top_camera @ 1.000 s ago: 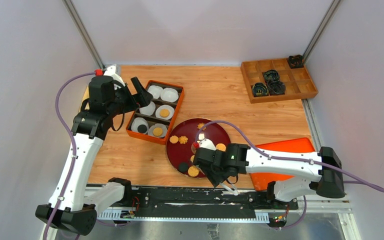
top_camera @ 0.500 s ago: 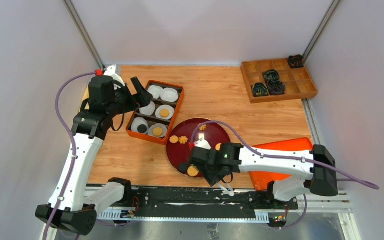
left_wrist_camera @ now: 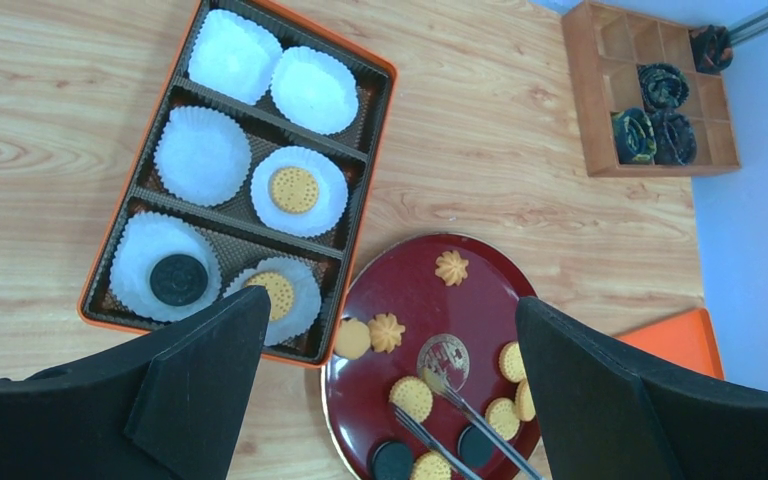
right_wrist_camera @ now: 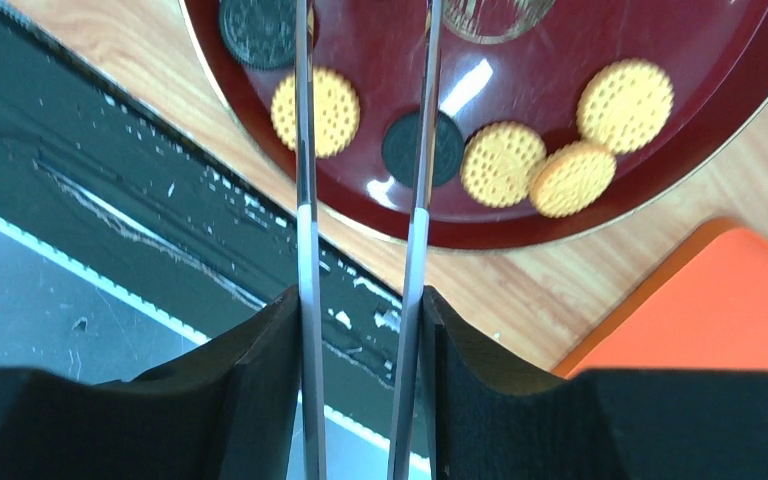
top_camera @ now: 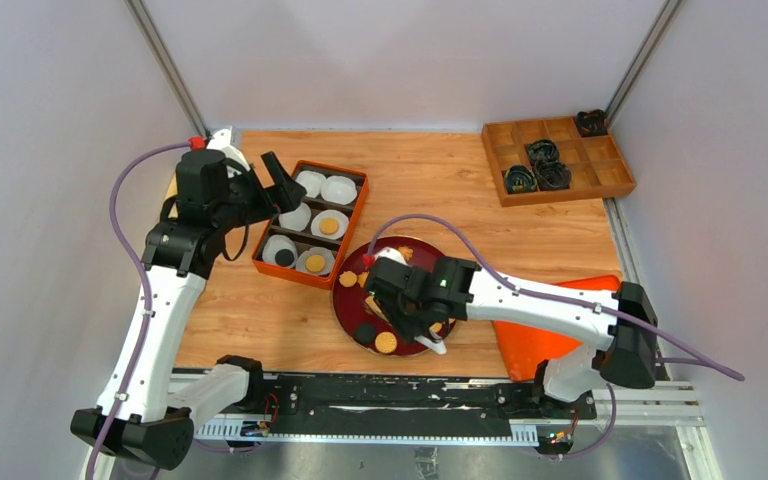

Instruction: Pack the cookies

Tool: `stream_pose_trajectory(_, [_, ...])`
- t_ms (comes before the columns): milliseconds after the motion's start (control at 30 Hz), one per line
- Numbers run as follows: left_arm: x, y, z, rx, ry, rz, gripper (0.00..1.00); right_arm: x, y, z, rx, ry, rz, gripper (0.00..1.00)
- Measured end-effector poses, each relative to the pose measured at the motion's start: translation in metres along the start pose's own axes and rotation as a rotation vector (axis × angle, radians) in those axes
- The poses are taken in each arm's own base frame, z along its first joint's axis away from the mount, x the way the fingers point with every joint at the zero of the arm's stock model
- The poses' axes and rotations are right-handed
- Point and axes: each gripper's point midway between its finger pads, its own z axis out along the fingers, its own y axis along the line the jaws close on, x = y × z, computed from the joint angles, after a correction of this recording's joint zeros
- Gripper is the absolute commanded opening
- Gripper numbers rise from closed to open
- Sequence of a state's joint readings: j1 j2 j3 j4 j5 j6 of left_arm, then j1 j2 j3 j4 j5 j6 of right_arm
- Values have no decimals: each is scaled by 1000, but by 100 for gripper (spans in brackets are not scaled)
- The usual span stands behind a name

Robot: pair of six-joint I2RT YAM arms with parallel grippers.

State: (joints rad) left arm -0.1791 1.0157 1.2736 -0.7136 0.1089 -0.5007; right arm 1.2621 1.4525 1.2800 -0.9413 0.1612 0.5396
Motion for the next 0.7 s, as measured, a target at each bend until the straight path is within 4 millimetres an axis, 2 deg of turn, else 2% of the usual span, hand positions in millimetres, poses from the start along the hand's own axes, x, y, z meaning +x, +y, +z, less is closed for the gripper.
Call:
stream_pose_trajectory(233, [-10,1,0,-22,-26,2,100,-48,-13,4,13,-70,4,0])
stream_pose_trajectory(367, [-16,3,2,-44,-41,6,100,-93,-14,0,3,-149,3,0])
stream_pose_trajectory(533, [-19,9,3,-80,-51,7,100,-160,-9,1,-20,-253,-6,0])
stream_pose_trajectory(700, [-30,16,-4,-134,-88,20,100,-215,-3,29,-51,-297,-17,0])
